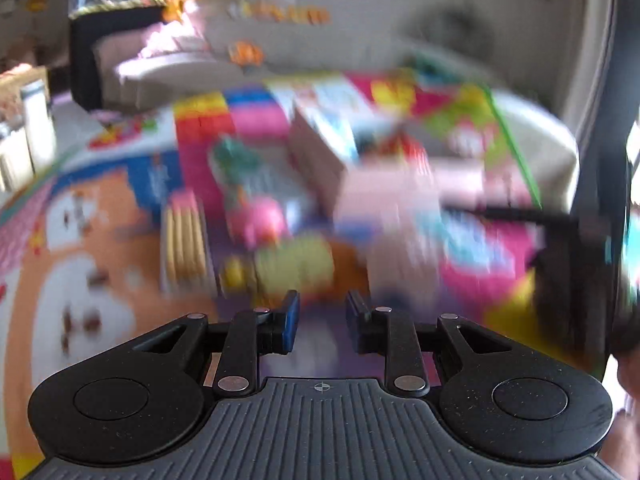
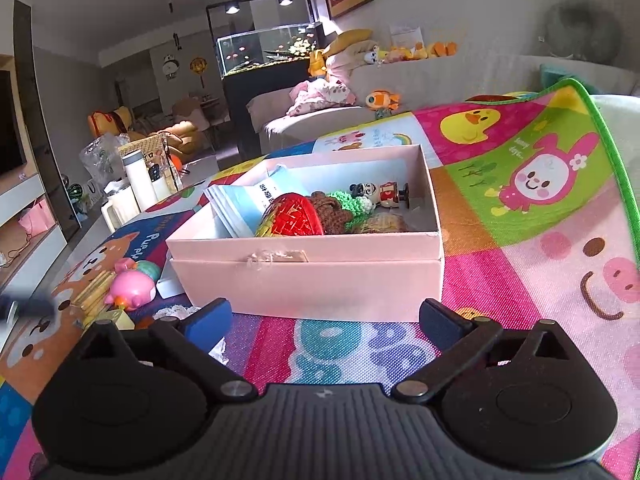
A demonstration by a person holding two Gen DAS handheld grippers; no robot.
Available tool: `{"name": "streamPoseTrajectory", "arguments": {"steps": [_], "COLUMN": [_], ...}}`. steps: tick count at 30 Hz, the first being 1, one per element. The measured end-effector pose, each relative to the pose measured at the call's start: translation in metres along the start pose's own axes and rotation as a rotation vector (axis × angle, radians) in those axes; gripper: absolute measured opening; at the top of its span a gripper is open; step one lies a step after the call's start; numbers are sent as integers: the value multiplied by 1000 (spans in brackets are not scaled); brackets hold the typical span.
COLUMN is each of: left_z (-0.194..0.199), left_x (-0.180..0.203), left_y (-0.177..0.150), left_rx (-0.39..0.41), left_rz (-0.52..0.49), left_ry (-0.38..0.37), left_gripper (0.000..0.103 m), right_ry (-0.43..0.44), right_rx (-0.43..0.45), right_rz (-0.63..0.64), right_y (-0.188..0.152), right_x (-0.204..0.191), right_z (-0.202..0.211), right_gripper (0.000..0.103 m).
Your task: Organize objects
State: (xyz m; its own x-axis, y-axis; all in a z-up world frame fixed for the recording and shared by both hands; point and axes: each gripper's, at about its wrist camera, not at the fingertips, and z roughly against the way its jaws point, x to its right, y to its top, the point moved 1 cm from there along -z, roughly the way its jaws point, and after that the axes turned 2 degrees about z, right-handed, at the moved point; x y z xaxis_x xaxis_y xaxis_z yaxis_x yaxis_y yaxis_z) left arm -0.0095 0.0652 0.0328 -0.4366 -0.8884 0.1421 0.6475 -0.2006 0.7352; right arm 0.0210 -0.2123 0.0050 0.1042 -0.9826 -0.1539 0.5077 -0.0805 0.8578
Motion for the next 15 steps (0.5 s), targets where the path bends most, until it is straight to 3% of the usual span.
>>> {"name": "streamPoseTrajectory", "arguments": {"steps": [3,5,11,15], "left_z": [-9,-12,-29,-37], "left_x": [17,25,35,41], "left_y": [-18,-21,-12,-11], "left_rx": [-81,-73,-92,-84], "left_rz": [-100,-144,-123,-109], "left_ry": [81,102,27,23], "left_gripper": [28,29,35,50], "right_ry": [-9,-13,-20,-18], "right_rx": [8,9,16,15], "right_rz": [3,6,11,10], "right_y": [0,0,-1,-1], "right_x": [0,-1,-2,-1], "right_z": [1,1,3,2], "right_gripper": [103,103,103,103]}}
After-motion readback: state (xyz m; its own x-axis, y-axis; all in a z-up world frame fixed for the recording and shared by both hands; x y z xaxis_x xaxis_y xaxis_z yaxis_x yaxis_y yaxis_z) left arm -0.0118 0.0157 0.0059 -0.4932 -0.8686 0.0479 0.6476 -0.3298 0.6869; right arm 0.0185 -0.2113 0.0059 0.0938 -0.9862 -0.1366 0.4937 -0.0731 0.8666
